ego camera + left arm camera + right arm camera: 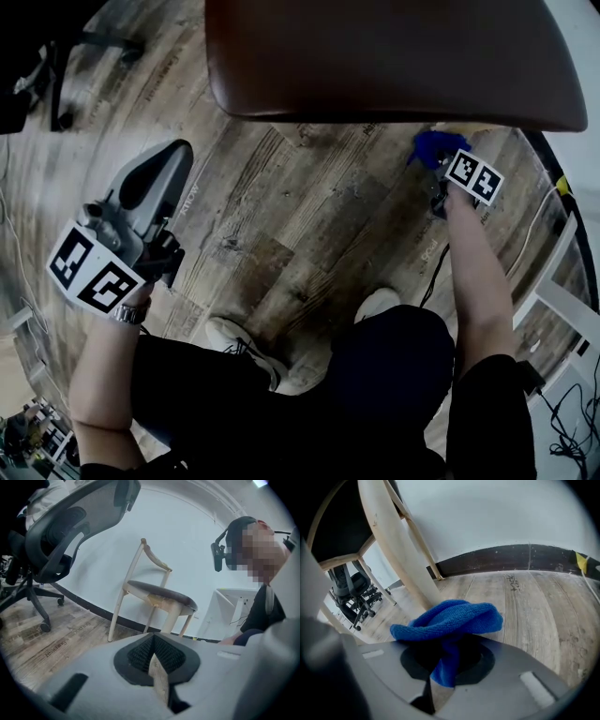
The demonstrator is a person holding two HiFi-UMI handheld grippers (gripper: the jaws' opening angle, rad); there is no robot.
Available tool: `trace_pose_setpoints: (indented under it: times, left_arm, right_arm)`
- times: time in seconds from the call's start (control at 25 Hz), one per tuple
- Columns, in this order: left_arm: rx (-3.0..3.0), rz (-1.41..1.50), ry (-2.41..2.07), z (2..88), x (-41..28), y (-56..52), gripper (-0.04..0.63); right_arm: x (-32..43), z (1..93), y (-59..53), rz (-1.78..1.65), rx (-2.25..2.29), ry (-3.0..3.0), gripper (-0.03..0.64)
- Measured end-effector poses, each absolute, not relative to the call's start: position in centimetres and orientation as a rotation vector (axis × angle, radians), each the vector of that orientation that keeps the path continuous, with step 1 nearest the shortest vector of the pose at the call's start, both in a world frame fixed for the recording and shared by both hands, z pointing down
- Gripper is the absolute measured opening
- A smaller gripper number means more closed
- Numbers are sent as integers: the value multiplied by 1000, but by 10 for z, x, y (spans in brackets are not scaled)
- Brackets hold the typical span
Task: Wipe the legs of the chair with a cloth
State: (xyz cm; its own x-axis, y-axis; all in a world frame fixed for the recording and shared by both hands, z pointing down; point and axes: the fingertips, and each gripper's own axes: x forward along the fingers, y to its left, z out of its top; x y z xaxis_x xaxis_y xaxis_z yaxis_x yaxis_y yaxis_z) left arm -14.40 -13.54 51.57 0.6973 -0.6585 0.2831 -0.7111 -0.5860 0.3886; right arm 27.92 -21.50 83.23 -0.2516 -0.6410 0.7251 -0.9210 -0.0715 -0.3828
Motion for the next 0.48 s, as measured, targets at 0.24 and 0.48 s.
trace_pose_setpoints:
  times: [0.24,0.48]
  left_arm:
    - [2435,125,-1043,513,-145,-137,0]
    - [2453,82,-1034,503,-148,-134,0]
  right_arm:
    - [279,829,-214,1206,1666,-1896,66]
    - [281,791,-213,1130,1714,-1955,64]
